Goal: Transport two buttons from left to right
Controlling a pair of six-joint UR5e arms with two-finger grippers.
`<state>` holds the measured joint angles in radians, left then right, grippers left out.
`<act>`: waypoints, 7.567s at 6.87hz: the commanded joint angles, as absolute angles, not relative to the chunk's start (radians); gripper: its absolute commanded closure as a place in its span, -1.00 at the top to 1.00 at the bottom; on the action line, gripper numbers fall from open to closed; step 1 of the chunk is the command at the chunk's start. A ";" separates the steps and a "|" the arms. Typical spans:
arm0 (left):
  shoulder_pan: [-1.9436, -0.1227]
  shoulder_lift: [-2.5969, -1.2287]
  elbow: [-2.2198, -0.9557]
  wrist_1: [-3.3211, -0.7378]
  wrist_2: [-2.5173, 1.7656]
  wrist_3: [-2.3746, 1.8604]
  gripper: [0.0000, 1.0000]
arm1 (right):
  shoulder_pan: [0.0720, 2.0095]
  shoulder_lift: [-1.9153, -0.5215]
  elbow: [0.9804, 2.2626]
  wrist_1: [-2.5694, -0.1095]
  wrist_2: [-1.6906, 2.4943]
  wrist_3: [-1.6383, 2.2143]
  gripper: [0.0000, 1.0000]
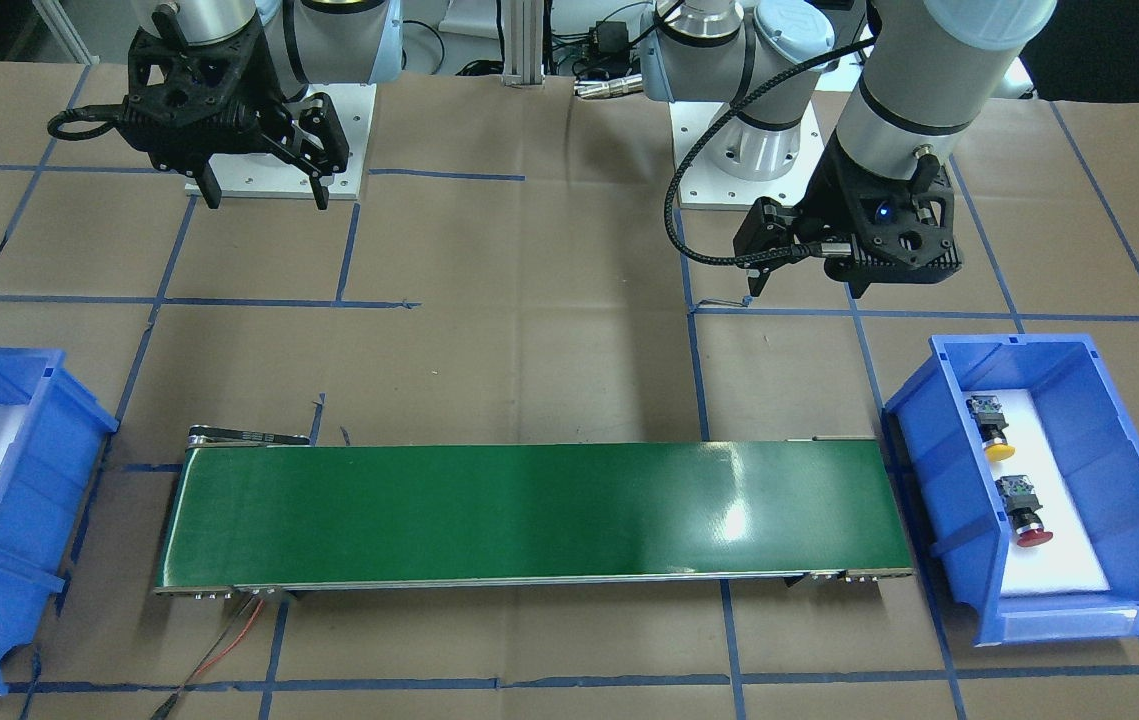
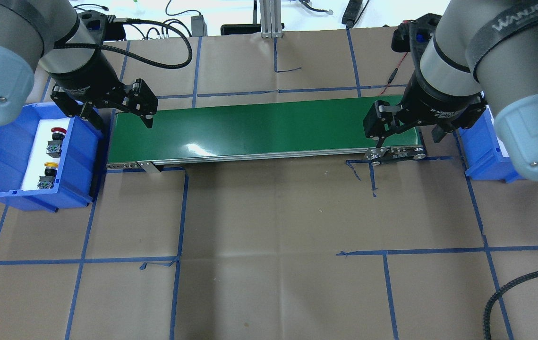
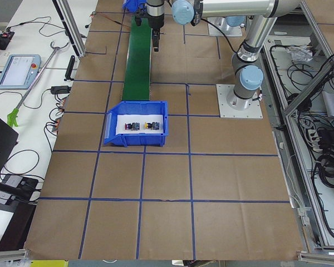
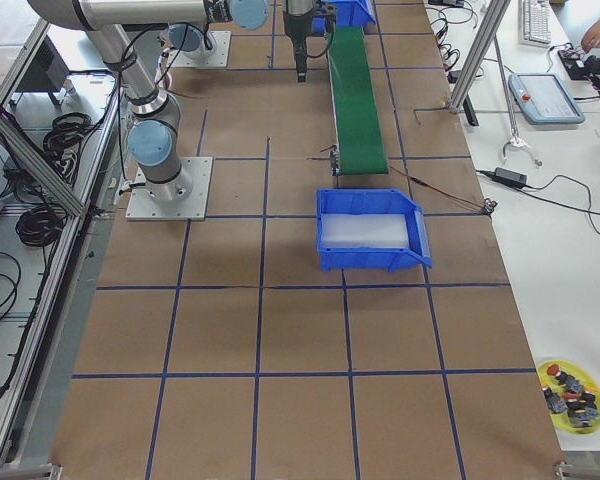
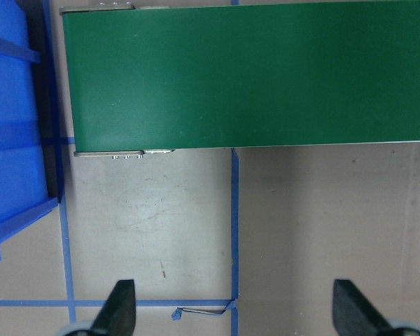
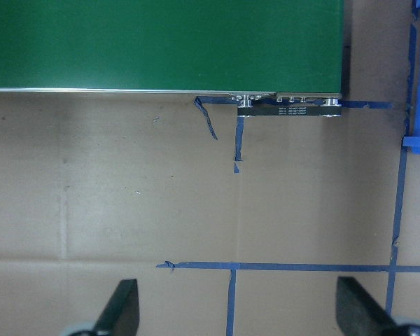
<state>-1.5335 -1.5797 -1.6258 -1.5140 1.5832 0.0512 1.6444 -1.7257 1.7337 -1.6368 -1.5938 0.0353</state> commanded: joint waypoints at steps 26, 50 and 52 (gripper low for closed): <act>-0.934 -1.904 -1.962 -0.821 1.560 0.643 0.31 | 1.641 -1.720 1.736 -1.640 -1.594 0.035 1.00; -1.419 -1.962 -1.697 -1.081 1.589 0.133 0.00 | 1.641 -1.718 1.740 -1.635 -1.594 0.035 1.00; -1.419 -1.930 -1.684 -1.084 1.586 0.130 1.00 | 1.641 -1.718 1.741 -1.634 -1.594 0.035 1.00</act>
